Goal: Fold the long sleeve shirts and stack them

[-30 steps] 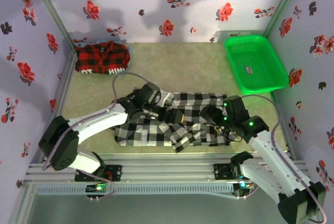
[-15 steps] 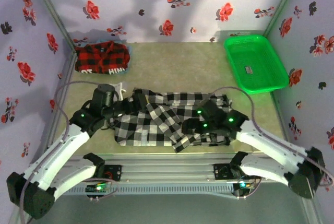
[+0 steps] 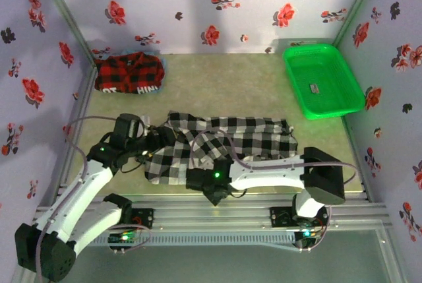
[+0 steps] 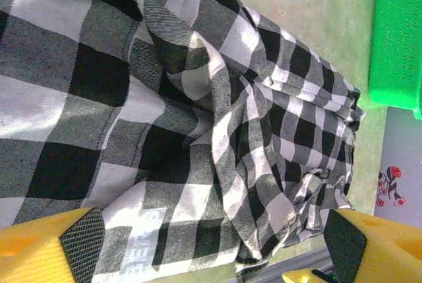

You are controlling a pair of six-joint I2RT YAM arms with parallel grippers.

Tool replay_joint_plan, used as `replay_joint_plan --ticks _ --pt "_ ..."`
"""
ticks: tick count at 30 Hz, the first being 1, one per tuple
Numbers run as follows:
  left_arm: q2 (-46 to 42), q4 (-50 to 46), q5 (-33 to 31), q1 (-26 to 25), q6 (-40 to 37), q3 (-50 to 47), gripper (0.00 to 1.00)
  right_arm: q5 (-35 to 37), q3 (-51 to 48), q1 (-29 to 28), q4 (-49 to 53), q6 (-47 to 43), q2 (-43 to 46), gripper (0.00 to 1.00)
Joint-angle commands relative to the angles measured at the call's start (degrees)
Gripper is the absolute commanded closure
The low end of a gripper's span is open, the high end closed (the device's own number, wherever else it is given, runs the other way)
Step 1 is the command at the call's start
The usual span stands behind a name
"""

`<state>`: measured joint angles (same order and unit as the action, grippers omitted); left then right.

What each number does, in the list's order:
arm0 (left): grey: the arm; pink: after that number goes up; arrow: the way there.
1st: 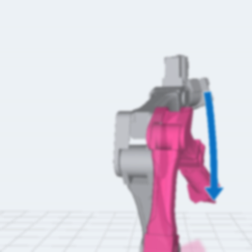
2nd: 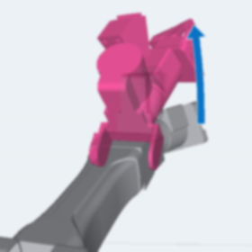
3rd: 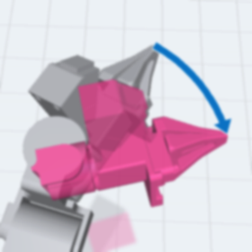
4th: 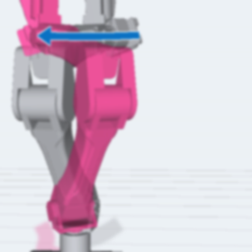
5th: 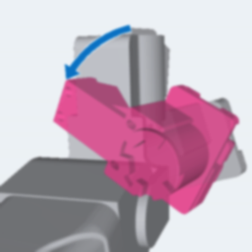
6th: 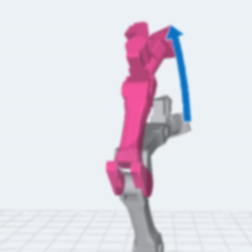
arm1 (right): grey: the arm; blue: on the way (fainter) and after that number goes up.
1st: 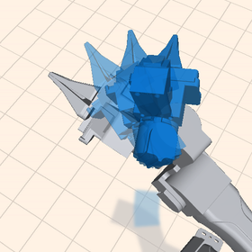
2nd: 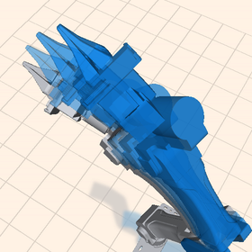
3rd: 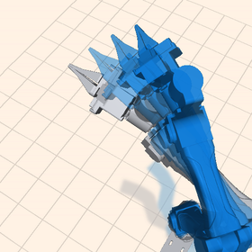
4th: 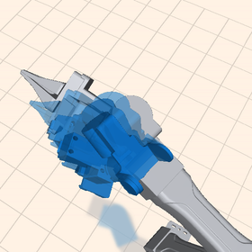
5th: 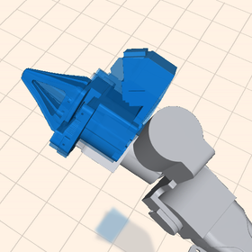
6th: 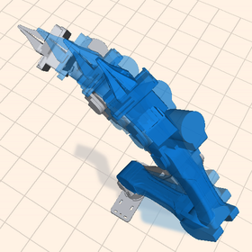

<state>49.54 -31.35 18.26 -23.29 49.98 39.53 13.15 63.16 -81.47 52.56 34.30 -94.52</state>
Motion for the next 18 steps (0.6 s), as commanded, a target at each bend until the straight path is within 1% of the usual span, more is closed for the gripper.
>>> replay_joint_plan --ticks 1,4,7,10,13,15,17,18 --pt "-1.3 -3.2 0.9 1.0 -1.7 1.3 0.11 3.7 0.9 -0.7 0.3 -1.0 -2.9 0.34" --pt "-2.2 -3.9 1.0 1.5 -1.9 1.1 0.11 3.3 0.7 -0.7 -1.5 -1.7 -5.0 0.39" --pt "-2.7 -5.0 1.0 2.0 -2.4 1.0 0.11 5.4 0.7 -0.6 -1.2 -1.2 -7.2 0.48" --pt "-3.4 -5.4 1.1 2.5 -2.7 0.9 0.11 5.6 -0.3 -0.2 -2.2 -1.6 -8.8 0.55" --pt "-3.6 -5.9 1.1 3.1 -3.3 0.9 0.11 5.6 -0.8 1.0 -3.3 -1.7 -10.0 0.65" --pt "-3.6 -5.9 1.5 3.5 -3.5 0.9 0.11 5.6 -0.1 1.7 -3.0 -2.3 -10.6 0.76" --pt "-3.6 -6.0 1.7 3.7 -3.8 1.1 0.11 5.7 1.2 1.8 -1.6 -3.0 -9.9 0.84" --pt "-3.7 -6.1 1.7 3.8 -4.0 1.2 0.11 5.7 1.6 1.8 -1.4 -3.4 -8.9 0.87"
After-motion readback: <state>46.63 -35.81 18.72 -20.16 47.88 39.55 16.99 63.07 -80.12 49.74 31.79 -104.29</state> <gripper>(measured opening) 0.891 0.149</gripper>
